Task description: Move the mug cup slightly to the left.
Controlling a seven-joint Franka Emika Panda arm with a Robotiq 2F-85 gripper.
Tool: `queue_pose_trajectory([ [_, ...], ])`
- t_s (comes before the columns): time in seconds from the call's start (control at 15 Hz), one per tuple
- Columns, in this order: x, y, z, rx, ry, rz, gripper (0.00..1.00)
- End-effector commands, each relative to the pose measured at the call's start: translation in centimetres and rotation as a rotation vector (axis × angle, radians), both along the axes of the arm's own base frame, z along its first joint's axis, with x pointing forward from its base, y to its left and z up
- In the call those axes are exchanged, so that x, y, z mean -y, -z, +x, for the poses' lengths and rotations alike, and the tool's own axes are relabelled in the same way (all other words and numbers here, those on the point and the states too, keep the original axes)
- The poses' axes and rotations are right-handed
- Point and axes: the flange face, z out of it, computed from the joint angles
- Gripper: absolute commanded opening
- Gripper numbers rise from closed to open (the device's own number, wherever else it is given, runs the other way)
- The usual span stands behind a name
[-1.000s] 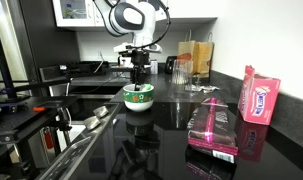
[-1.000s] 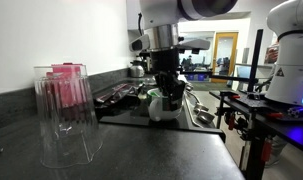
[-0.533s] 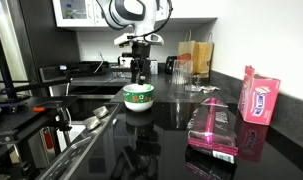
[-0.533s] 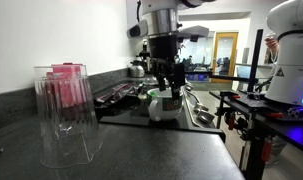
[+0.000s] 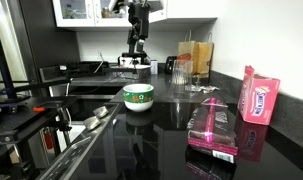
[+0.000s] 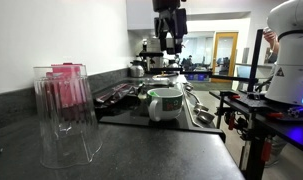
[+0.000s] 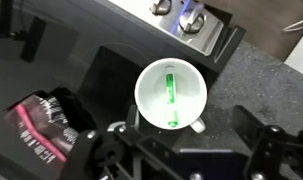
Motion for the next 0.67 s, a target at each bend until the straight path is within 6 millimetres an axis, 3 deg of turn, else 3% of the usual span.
queue_pose_trajectory([
  [0.0,0.56,-1.75,-1.18,-0.021,-0.024,0.018,1.0],
  [0.6,-0.09,-1.41,-1.75,-0.041,-0.045,0.038,1.0],
])
